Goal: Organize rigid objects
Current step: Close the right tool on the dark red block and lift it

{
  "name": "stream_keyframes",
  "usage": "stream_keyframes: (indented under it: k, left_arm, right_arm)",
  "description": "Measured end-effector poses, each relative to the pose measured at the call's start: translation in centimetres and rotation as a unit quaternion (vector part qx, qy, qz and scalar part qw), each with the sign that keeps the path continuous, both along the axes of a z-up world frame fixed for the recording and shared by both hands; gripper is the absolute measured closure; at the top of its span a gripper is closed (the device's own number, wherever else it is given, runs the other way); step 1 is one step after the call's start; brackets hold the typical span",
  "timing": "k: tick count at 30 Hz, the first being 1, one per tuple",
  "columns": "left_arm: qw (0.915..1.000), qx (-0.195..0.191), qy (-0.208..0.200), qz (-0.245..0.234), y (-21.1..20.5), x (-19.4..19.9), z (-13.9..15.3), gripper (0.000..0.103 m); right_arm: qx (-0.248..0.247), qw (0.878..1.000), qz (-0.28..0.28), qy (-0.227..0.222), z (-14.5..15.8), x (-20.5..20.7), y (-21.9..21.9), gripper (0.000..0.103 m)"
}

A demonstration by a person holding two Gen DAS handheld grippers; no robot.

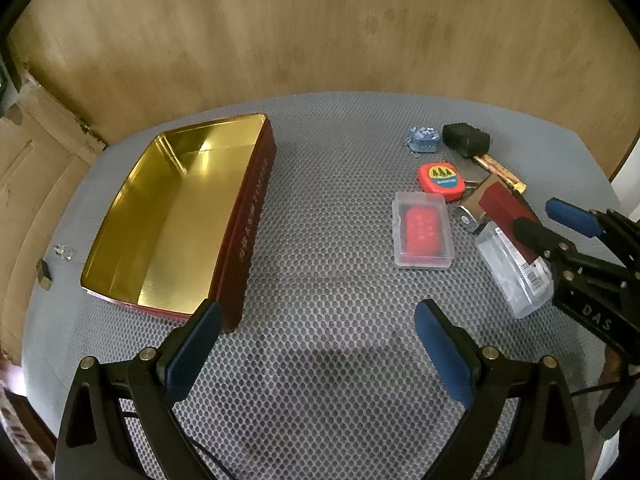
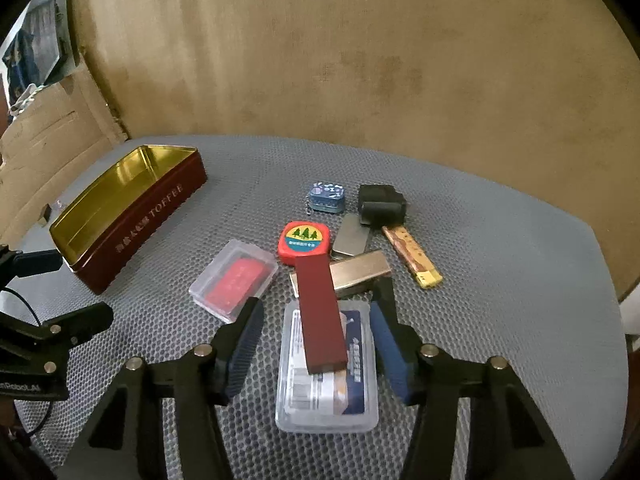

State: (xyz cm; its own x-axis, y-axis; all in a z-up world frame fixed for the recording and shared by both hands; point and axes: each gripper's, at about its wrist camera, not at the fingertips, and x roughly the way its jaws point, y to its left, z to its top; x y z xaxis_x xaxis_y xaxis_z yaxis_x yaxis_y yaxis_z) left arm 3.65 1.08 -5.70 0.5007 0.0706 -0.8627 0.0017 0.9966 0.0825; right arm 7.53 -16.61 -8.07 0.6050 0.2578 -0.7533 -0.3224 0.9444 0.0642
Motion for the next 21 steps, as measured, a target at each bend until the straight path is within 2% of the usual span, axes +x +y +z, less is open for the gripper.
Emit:
stream_keyframes:
  k: [2, 6, 10, 13, 18, 21]
  left_arm:
    - [1.0, 0.001, 0.0, -0.001, 0.0, 0.1, -0.1, 0.007]
    - [1.0, 0.002, 0.005, -0.001, 0.0, 0.5, -0.5, 0.007]
    - [1.0, 0.006, 0.007, -0.003, 0.0, 0.8, -0.8, 0.007]
    - [0.9999, 0.008, 0.005, -0.007, -0.1, 1.0, -0.9, 0.007]
    - [0.9998, 0.013, 0.0, -0.014, -0.6, 1.7, -1.2, 0.007]
    - [0.9996, 0.011, -0.006, -0.025, -1.2, 2.1, -1.3, 0.007]
  right_arm:
    - [0.003, 1.0, 0.008, 0.009, -0.5, 0.6, 0.1, 0.059]
    - [0.004, 1.0, 0.014, 0.019, -1.3, 1.3, 0.2, 0.061]
    - [0.005, 0.999, 0.019, 0.029, -2.0, 1.7, 0.3, 0.069]
    - [-0.004, 1.0, 0.022, 0.02, -2.1, 1.7, 0.5, 0.08]
    - [-0.009, 1.0, 0.02, 0.007, -2.1, 1.5, 0.4, 0.081]
    - [0.0, 1.0, -0.004, -0.016, -1.3, 1.0, -0.7, 0.081]
